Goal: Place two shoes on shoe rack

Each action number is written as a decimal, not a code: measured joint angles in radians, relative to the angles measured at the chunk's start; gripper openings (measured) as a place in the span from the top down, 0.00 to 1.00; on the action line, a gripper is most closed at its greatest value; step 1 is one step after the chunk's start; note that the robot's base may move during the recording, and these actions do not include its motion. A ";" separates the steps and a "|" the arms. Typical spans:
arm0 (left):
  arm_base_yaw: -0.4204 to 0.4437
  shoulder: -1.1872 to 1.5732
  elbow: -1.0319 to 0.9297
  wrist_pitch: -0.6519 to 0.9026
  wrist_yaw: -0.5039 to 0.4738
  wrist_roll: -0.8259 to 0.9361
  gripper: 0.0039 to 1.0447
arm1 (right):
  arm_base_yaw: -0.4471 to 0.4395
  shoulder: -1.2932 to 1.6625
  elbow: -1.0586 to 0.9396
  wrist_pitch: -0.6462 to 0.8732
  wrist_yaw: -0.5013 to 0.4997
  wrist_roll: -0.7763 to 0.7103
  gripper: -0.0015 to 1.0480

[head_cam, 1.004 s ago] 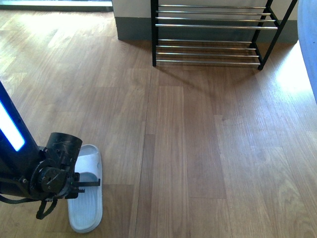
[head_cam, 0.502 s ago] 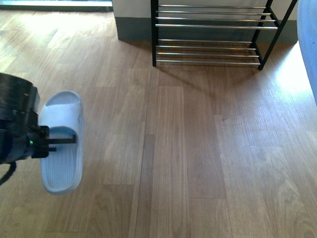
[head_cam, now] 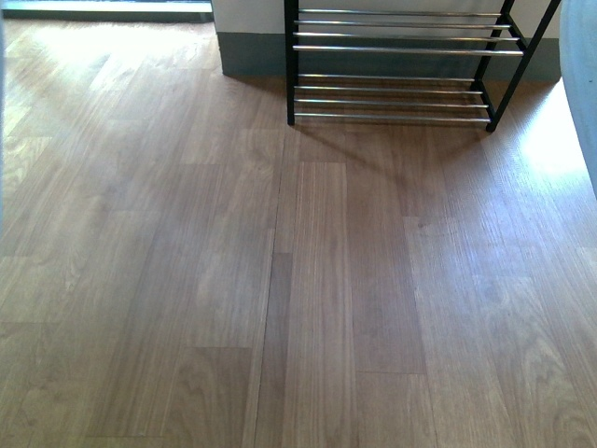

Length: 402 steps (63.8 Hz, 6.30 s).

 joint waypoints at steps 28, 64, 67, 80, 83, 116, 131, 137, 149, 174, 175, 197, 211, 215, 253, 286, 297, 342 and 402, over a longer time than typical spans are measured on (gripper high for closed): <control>-0.105 -0.410 -0.016 -0.293 -0.132 0.013 0.99 | 0.000 0.000 0.000 0.000 0.000 0.000 0.98; -0.107 -0.409 -0.018 -0.296 -0.130 0.014 0.99 | 0.000 0.000 0.000 0.000 0.000 0.000 0.98; -0.107 -0.409 -0.018 -0.296 -0.130 0.014 0.99 | 0.000 0.000 0.000 0.000 -0.001 0.000 0.98; -0.107 -0.409 -0.018 -0.296 -0.130 0.014 0.99 | 0.000 0.000 0.000 0.000 0.000 0.000 0.98; -0.107 -0.409 -0.018 -0.296 -0.130 0.014 0.99 | 0.000 0.000 0.000 0.000 0.000 0.000 0.98; -0.107 -0.409 -0.018 -0.296 -0.130 0.014 0.99 | 0.000 0.000 0.000 0.000 0.000 0.000 0.98; -0.108 -0.409 -0.018 -0.296 -0.128 0.014 0.99 | -0.001 0.000 0.000 0.000 0.001 0.000 0.98; -0.107 -0.409 -0.018 -0.296 -0.132 0.014 0.99 | 0.000 0.000 0.000 0.000 -0.003 0.000 0.98; -0.108 -0.409 -0.018 -0.296 -0.132 0.013 0.99 | 0.000 0.000 0.000 0.000 -0.003 0.000 0.98; -0.108 -0.405 -0.018 -0.296 -0.129 0.014 0.99 | 0.000 0.000 0.000 0.000 -0.003 0.000 0.98; -0.108 -0.406 -0.018 -0.296 -0.130 0.014 0.99 | 0.000 0.000 0.000 0.000 -0.003 0.000 0.98; -0.108 -0.405 -0.022 -0.296 -0.128 0.014 0.99 | 0.000 0.000 -0.002 0.000 0.000 0.000 0.98; -0.108 -0.406 -0.023 -0.296 -0.129 0.014 0.99 | 0.000 0.000 -0.002 0.000 0.000 0.000 0.98; -0.108 -0.406 -0.024 -0.296 -0.128 0.013 0.99 | 0.000 0.000 -0.002 0.000 0.000 0.000 0.98; -0.108 -0.406 -0.025 -0.296 -0.130 0.014 0.99 | 0.000 0.000 0.000 0.000 -0.002 0.000 0.98; -0.108 -0.407 -0.025 -0.296 -0.130 0.013 0.99 | 0.297 0.470 0.515 0.011 0.250 0.025 0.98; -0.108 -0.407 -0.025 -0.296 -0.130 0.013 0.99 | 0.341 0.671 0.742 -0.125 0.346 -0.011 0.98; -0.108 -0.407 -0.025 -0.296 -0.130 0.013 0.99 | 0.250 1.176 1.279 -0.396 0.541 -0.093 0.98; -0.108 -0.407 -0.025 -0.296 -0.130 0.013 0.99 | 0.231 0.881 0.966 -0.182 0.328 -0.050 0.11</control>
